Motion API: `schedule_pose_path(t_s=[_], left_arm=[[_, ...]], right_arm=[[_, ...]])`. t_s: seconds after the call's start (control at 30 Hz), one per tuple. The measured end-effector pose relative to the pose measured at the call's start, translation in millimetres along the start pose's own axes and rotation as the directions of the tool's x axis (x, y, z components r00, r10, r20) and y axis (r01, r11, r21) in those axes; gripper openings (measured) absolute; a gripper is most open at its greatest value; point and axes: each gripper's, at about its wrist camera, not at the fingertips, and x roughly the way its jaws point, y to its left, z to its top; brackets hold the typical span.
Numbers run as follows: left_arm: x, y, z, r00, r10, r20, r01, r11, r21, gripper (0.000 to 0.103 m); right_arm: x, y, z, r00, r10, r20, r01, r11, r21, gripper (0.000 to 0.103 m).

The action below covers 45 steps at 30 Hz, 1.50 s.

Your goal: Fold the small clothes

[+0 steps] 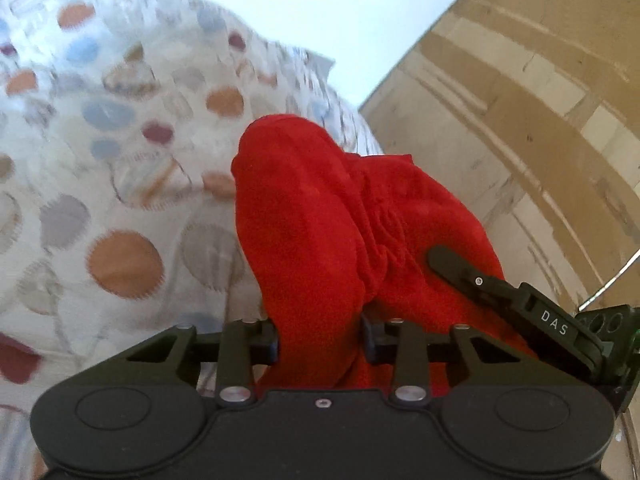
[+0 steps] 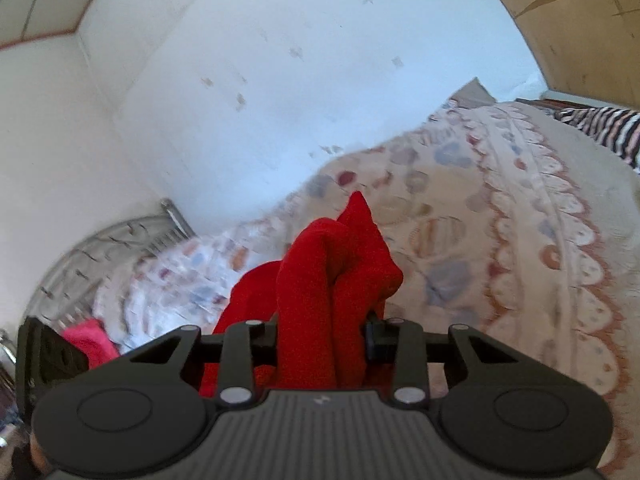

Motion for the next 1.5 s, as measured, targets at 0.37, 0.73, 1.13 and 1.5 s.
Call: schedule_pose_path(t_s=[0.37, 0.73, 1.13, 1.5], left_arm=[[-62, 16, 58, 0.952, 0.264, 0.156, -0.271, 0.962, 0.026, 0.037], [2, 92, 58, 0.919, 0.353, 0.175, -0.353, 0.935, -0.03, 0.05], [-71, 65, -4, 0.839, 0.388, 0.381, -0.39, 0.918, -0.077, 0.094], [-65, 57, -49, 0.87, 0.393, 0.298, -0.417, 0.909, 0.016, 0.102]], right_arm=[[112, 41, 31, 0.983, 0.158, -0.096, -0.154, 0.987, 0.043, 0.038], [198, 19, -8, 0.977, -0.069, -0.202, 0.039, 0.988, -0.15, 0.047], [62, 78, -23, 0.998, 0.0, 0.064, 0.025, 0.92, -0.392, 0.098], [78, 79, -82, 0.975, -0.217, -0.038, 0.174, 0.864, -0.473, 0.1]])
